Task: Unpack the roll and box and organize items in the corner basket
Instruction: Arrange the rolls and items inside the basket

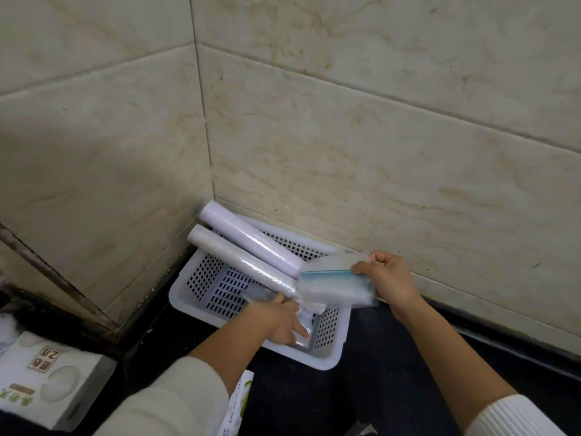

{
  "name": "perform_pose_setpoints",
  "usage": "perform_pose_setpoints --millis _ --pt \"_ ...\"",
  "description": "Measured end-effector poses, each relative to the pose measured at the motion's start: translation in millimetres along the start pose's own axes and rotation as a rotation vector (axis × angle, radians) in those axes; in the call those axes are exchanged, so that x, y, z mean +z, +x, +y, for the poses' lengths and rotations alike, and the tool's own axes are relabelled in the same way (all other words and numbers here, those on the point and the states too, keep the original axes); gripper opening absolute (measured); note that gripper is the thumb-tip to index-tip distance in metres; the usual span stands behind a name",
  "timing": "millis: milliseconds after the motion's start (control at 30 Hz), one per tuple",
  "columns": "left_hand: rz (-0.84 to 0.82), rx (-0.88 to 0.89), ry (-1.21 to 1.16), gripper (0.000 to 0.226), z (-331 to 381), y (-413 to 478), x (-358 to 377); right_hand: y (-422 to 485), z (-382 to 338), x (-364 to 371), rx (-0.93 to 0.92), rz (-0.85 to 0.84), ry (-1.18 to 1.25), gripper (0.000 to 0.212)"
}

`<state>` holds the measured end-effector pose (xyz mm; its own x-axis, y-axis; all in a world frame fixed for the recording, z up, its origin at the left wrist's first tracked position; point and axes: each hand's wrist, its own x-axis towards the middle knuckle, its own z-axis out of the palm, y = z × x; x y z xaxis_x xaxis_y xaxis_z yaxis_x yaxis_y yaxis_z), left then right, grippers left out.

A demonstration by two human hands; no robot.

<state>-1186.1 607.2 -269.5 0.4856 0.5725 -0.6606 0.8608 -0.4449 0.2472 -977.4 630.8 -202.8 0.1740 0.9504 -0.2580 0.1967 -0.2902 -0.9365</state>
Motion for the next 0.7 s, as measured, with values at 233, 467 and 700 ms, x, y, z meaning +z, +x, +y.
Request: perform_pose_setpoints --millis 233,467,700 --pt "-0.018 -0.119 -0.053 0.046 -52 -20 7 -8 1 12 -0.037 -0.205 -0.073 0.028" --pt "0.418 -0.235 -0.522 0.017 -74 -46 21 -21 27 48 0.071 -0.380 -0.069 0.015" --pt "0.396 -0.378 -0.491 0.020 -77 -48 25 -10 24 71 -0.014 -0.640 -0.986 0.025"
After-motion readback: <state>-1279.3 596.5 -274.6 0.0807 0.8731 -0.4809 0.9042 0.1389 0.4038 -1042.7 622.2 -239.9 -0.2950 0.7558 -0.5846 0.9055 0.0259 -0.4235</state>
